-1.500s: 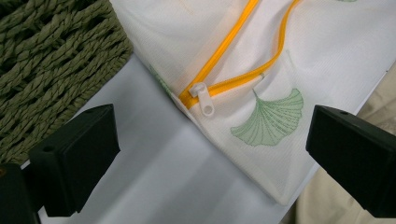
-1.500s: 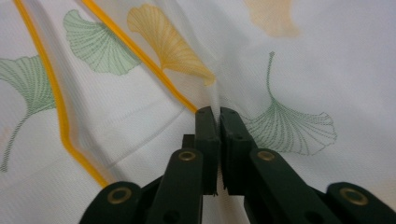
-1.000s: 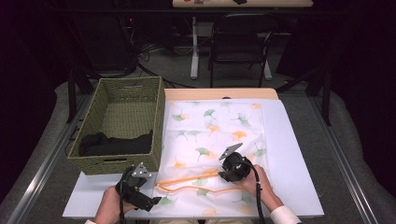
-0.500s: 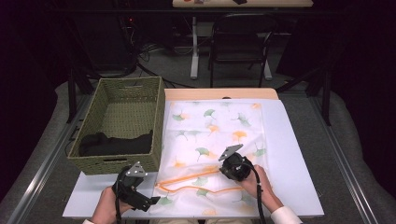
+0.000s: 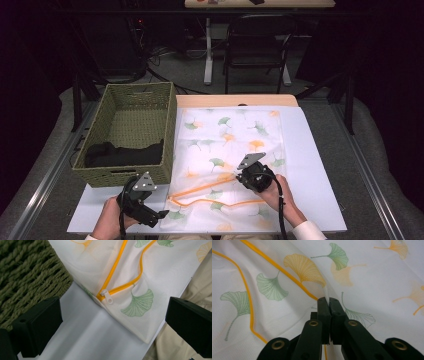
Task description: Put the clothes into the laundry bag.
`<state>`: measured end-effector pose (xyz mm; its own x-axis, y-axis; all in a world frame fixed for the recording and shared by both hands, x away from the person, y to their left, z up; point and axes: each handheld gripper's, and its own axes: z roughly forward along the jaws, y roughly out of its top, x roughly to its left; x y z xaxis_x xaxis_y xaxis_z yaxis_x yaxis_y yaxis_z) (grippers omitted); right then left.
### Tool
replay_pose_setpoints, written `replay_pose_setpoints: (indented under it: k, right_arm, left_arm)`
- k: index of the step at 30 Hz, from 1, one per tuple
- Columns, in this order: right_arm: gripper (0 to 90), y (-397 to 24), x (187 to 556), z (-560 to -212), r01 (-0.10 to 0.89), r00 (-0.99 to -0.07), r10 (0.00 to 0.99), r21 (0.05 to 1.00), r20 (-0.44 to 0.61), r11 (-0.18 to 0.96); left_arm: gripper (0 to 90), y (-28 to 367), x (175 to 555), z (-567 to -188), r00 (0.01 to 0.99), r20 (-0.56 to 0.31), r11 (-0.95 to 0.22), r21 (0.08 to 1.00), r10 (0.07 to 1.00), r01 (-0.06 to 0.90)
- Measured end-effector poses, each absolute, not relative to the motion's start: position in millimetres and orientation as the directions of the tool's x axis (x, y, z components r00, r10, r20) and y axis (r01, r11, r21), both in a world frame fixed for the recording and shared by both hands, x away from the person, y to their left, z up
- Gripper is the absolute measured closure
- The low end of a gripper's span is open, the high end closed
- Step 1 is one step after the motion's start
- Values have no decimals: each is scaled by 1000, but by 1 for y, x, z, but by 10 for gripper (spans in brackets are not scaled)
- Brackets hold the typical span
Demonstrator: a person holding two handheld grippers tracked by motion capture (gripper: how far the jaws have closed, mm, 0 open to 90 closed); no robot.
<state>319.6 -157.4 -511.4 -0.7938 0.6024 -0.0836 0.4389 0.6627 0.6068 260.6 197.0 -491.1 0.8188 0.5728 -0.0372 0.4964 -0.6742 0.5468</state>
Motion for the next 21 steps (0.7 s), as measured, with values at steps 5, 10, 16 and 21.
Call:
replay_pose_setpoints:
  k: [5,10,16,21]
  right_arm:
    - [884,-160,320,-511,441,-798,599,610,-70,659]
    - [885,-162,322,-512,446,-799,598,608,-60,657]
    - [885,-162,323,-513,454,-796,603,606,-54,654]
    - [884,-161,323,-514,461,-793,607,602,-50,652]
  left_arm:
    - [3,193,260,-482,835,-38,-698,529,549,483]
    - [11,193,263,-472,857,-28,-723,523,515,452]
    - [0,199,270,-453,872,-8,-743,518,490,423]
    - [0,209,281,-439,887,9,-765,509,462,394]
